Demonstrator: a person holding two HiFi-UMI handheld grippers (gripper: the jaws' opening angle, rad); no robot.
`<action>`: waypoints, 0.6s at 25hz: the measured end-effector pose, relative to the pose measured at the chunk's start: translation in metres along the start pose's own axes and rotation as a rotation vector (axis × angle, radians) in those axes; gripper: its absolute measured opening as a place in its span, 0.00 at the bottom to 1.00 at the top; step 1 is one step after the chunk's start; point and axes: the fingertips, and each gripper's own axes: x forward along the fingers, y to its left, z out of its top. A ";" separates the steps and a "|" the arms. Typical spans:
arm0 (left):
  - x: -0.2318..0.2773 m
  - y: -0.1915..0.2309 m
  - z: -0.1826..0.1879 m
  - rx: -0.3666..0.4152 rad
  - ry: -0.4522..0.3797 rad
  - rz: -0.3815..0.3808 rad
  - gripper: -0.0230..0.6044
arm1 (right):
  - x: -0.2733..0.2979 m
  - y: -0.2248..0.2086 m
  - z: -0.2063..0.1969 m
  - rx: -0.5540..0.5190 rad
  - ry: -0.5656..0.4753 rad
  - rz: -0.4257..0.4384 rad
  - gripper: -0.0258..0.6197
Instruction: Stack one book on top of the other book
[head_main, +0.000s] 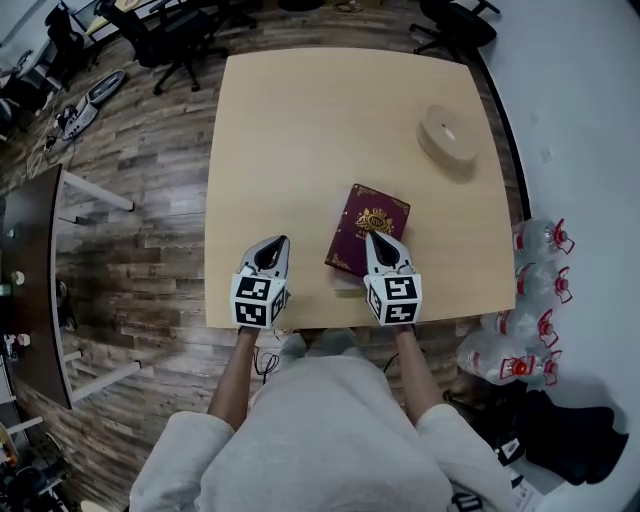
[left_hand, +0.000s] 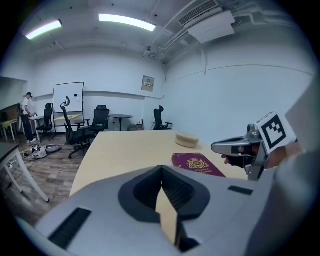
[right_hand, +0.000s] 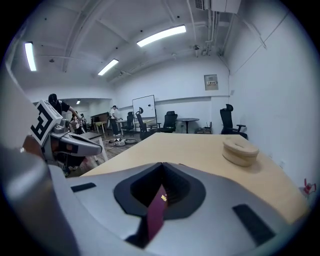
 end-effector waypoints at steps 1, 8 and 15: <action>-0.003 0.003 0.002 0.001 -0.007 0.007 0.05 | 0.000 0.002 0.005 0.000 -0.009 0.009 0.05; -0.022 0.015 0.019 0.024 -0.057 0.039 0.05 | -0.008 0.011 0.040 -0.041 -0.097 0.028 0.04; -0.038 0.023 0.036 0.032 -0.115 0.066 0.05 | -0.019 0.017 0.060 -0.091 -0.143 0.035 0.04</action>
